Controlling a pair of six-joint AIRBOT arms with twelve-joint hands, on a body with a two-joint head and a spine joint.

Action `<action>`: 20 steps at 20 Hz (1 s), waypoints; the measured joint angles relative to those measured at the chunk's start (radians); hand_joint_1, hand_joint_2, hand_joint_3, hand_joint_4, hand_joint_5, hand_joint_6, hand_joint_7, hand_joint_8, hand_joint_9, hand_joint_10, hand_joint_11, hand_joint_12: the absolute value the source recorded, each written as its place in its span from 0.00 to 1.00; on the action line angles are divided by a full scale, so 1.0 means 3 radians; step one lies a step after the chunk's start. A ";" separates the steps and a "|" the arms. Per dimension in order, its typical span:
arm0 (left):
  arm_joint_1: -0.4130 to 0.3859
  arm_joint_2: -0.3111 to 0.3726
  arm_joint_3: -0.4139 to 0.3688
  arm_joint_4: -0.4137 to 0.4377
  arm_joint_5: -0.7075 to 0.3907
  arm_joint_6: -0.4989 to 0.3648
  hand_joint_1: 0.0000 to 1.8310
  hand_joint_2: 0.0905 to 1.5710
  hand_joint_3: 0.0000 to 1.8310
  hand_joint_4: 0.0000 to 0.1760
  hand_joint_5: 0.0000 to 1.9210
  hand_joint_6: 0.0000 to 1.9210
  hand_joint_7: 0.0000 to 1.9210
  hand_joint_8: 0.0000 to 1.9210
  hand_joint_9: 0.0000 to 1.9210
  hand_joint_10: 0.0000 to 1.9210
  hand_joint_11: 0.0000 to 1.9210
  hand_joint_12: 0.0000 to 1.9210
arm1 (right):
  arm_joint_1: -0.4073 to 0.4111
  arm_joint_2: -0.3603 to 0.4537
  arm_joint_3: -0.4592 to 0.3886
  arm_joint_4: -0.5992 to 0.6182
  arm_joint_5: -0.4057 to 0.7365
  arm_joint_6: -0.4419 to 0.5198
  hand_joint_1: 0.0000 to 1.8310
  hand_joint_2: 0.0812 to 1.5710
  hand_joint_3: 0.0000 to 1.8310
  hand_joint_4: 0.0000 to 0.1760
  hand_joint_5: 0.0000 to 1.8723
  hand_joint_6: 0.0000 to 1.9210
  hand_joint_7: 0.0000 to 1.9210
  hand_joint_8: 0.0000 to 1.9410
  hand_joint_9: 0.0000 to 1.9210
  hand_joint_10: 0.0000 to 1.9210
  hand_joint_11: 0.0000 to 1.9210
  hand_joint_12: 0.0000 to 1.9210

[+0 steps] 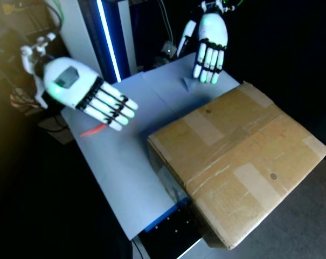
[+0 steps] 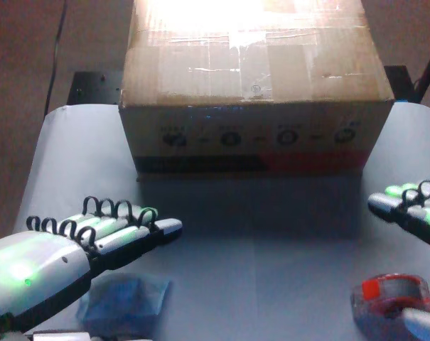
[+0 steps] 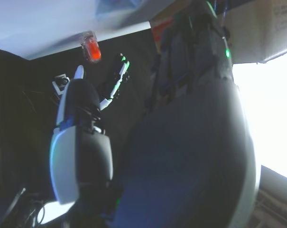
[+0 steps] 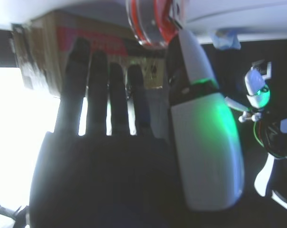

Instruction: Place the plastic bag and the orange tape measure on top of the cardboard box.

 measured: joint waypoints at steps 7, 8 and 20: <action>-0.0085 -0.0239 0.0200 -0.0058 -0.0045 0.0047 0.31 0.65 0.00 0.60 0.05 0.01 0.00 0.00 0.00 0.00 0.01 0.02 | 0.0000 -0.0128 0.0078 0.0043 0.0005 -0.0003 0.08 0.76 0.02 0.00 0.00 0.00 0.00 0.00 0.00 0.00 0.00 0.00; -0.0106 -0.0306 0.0240 -0.0131 -0.0116 0.0112 0.32 0.63 0.01 0.55 0.07 0.00 0.02 0.00 0.01 0.00 0.00 0.17 | 0.0000 -0.0154 0.0081 0.0076 0.0006 -0.0017 0.12 0.75 0.02 0.00 0.00 0.00 0.00 0.00 0.00 0.00 0.00 0.00; -0.0134 -0.0354 0.0285 -0.0357 -0.0427 0.0413 0.31 0.64 0.00 0.77 0.04 0.00 0.00 0.00 0.00 0.00 0.00 0.30 | 0.0081 -0.0464 0.0317 0.0264 0.0472 -0.0406 0.30 0.57 0.00 0.00 0.01 0.00 0.04 0.01 0.00 0.14 0.00 0.56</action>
